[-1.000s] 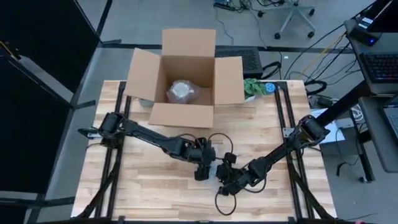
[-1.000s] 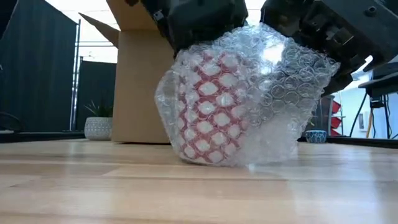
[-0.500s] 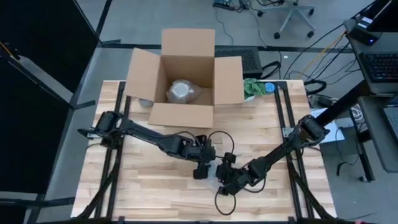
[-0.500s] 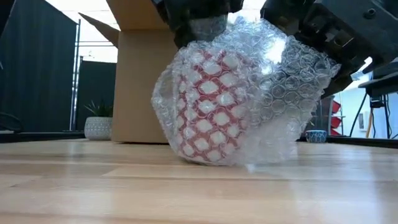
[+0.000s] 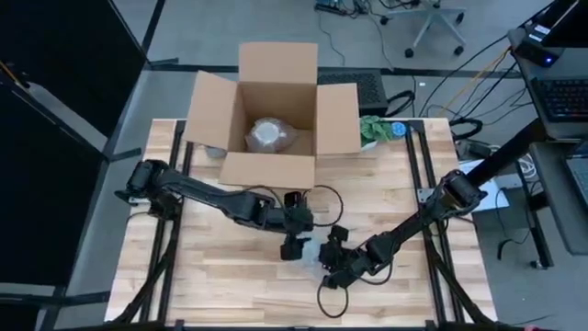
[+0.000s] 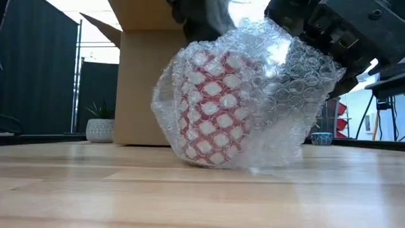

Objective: Wrap mug
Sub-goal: Wrap the red mug with bubble wrap

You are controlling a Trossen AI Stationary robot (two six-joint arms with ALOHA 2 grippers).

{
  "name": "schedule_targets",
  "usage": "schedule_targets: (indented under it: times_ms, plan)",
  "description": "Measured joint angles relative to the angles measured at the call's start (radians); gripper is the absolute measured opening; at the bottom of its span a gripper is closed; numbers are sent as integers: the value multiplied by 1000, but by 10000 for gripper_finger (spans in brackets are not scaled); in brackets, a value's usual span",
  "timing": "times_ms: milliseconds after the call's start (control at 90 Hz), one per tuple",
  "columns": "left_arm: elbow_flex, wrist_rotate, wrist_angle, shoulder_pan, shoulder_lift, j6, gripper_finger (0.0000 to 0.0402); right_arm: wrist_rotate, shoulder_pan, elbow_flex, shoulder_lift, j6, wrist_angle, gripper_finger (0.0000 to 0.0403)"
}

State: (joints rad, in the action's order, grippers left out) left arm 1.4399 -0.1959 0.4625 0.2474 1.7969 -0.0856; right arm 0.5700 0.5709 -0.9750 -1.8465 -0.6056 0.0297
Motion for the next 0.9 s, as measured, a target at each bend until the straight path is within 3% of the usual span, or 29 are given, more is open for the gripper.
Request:
schedule_targets:
  times_ms: [533, 733, 900]
  plan:
    - [2, 43, -37, 84, 35, 14, 290, 0, 0, 0, 0, 0, 2, 45]
    - [1, 256, -32, 87, 104, 12, 290, 0, 0, 0, 0, 1, 1, 45]
    - [1, 280, -29, 102, 125, 23, 290, -1, 0, 0, 0, 3, 0, 45]
